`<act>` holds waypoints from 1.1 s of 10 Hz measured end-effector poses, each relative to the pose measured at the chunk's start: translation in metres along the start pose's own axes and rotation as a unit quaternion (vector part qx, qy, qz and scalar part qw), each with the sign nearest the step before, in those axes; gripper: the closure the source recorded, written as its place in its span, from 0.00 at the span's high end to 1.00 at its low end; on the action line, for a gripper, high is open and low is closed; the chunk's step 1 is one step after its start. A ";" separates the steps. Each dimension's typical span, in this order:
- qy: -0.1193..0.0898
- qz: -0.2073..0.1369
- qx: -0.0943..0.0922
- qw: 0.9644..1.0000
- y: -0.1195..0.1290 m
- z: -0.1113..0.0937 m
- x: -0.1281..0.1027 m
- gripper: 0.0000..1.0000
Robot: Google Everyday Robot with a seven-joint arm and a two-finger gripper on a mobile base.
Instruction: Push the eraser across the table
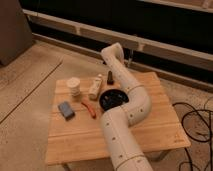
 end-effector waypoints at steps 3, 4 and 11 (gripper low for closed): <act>0.054 -0.014 0.008 0.998 0.025 0.028 0.025 0.65; 0.051 -0.024 0.009 0.998 0.032 0.035 0.025 0.65; -0.287 -0.062 -0.016 0.956 0.047 -0.035 -0.143 0.65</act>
